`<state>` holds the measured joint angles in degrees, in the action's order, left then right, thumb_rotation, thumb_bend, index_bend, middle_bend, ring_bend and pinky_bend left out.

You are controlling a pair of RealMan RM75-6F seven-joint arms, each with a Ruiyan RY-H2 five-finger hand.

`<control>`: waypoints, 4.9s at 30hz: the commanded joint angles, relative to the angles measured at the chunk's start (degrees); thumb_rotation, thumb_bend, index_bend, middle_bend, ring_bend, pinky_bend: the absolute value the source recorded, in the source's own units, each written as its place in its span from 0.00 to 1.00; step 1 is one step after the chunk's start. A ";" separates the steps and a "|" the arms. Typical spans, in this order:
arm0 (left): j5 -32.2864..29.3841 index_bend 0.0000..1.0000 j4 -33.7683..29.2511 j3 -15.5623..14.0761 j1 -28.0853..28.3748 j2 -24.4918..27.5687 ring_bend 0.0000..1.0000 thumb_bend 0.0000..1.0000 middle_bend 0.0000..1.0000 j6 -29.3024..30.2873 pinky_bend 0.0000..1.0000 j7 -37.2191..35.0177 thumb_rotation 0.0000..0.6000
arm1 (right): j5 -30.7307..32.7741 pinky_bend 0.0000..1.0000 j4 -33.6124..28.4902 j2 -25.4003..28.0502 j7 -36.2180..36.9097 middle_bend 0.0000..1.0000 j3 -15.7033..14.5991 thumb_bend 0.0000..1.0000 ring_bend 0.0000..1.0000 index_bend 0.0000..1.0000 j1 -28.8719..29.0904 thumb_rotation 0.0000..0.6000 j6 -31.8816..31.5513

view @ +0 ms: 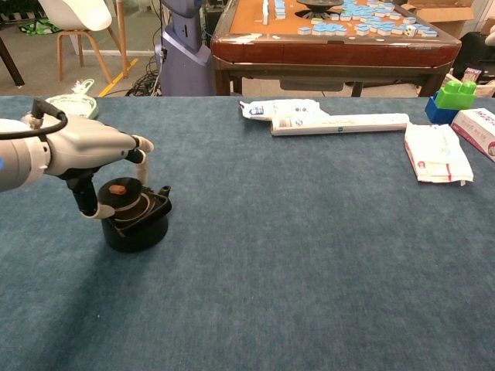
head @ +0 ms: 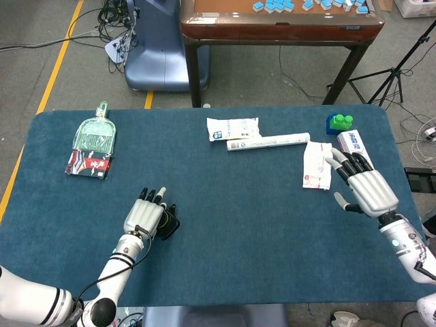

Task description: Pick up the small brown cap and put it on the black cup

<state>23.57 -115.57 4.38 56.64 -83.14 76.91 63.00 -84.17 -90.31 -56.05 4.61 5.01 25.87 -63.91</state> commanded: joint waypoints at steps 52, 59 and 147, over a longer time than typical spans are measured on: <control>2.71 0.24 -1.91 -1.74 -0.90 3.49 0.00 0.32 0.00 1.62 0.00 -2.96 1.00 | 0.69 0.00 0.74 -0.16 0.30 0.00 0.67 0.43 0.00 0.01 0.04 1.00 0.95; 5.78 0.24 -4.11 -4.26 -3.69 4.72 0.00 0.32 0.00 4.15 0.00 -4.29 1.00 | 0.47 0.00 -0.09 -0.04 -0.49 0.00 0.72 0.43 0.00 0.01 0.02 1.00 0.60; 15.66 0.24 -0.75 -5.60 -15.07 -1.54 0.00 0.32 0.00 5.01 0.00 -2.52 1.00 | -2.37 0.00 -1.34 0.06 -0.85 0.00 -0.97 0.43 0.00 0.01 -2.55 1.00 -2.79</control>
<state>39.11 -116.45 -1.14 41.64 -84.60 82.04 60.61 -86.53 -91.63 -56.00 3.79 4.05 23.34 -66.67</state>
